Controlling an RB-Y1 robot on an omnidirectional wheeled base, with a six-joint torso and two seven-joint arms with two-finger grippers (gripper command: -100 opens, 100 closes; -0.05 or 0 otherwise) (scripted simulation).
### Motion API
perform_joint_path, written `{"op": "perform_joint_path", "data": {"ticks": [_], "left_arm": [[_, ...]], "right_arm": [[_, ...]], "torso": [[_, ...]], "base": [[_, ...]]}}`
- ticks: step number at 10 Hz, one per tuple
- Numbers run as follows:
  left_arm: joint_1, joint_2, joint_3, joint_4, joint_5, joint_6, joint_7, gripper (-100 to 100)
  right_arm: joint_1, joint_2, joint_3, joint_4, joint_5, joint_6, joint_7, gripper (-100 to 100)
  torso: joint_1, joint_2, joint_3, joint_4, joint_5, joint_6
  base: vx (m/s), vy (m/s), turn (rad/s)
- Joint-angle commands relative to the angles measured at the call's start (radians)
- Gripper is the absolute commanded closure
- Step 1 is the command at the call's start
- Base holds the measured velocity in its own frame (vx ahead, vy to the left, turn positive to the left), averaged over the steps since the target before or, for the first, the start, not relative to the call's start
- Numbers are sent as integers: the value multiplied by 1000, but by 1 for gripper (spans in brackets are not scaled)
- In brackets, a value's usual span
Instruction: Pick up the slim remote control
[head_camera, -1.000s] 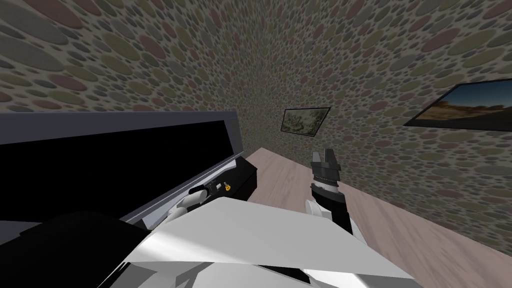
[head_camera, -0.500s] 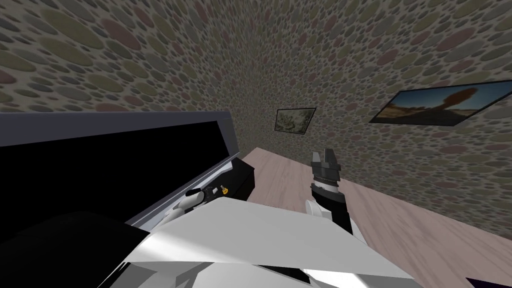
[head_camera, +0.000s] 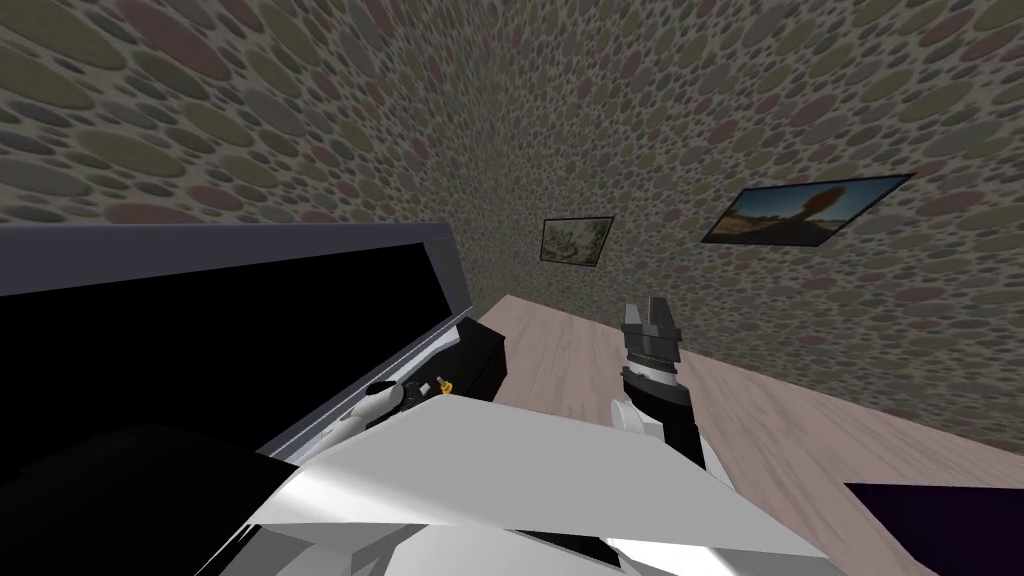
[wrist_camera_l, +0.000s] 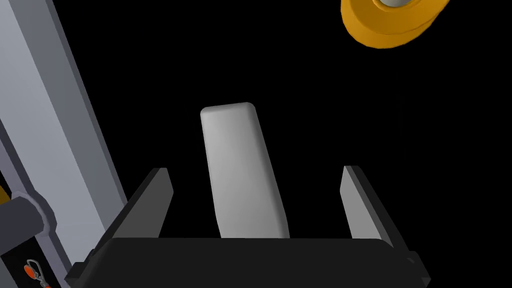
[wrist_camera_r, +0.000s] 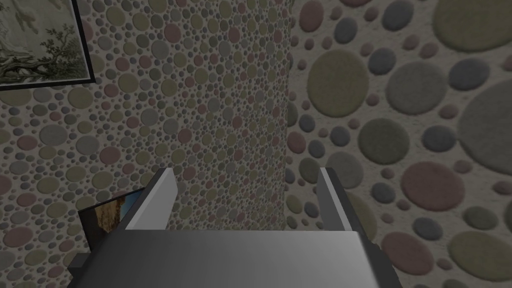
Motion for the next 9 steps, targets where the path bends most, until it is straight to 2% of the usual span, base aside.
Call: {"op": "perform_joint_path", "data": {"ticks": [1, 3, 4, 5, 6, 7, 8, 9], "left_arm": [[-3, 1, -1, 29, 9, 2, -4, -100], [-28, 19, -4, 109, 59, 59, 32, -100], [-28, 19, -4, 128, 59, 59, 32, -100], [-40, 28, -6, 165, 81, 85, 49, -100], [-40, 28, -6, 173, 81, 85, 49, -100], [-52, 37, -7, 216, 100, 108, 65, -100], [-52, 37, -7, 216, 100, 108, 65, -100], [-64, 46, -9, 251, 118, 130, 80, -100]], "right_arm": [[0, 0, 0, 0, 0, 0, 0, 0], [0, 0, 0, 0, 0, 0, 0, 0], [0, 0, 0, 0, 0, 0, 0, 0], [0, 0, 0, 0, 0, 0, 0, 0], [0, 0, 0, 0, 0, 0, 0, 0], [0, 0, 0, 0, 0, 0, 0, 0], [0, 0, 0, 0, 0, 0, 0, 0], [0, 0, 0, 0, 0, 0, 0, 0]], "torso": [[0, 0, 0, 0, 0, 0], [-1, 0, 0, 0, 0, 1], [1, 0, 0, 0, 0, 1], [1, 0, 0, 0, 0, 0], [1, 0, 0, 0, 0, 1], [0, 0, 0, 0, 0, 0], [0, 0, 0, 0, 0, 0], [-1, 0, 0, 0, 0, 0]], "base": [[-12, 21, 22], [-27, 46, -287], [-26, 61, -167], [-32, 51, -230], [-29, 43, -94], [-29, 34, -163], [-28, 32, -118], [-36, 33, -195]]}}
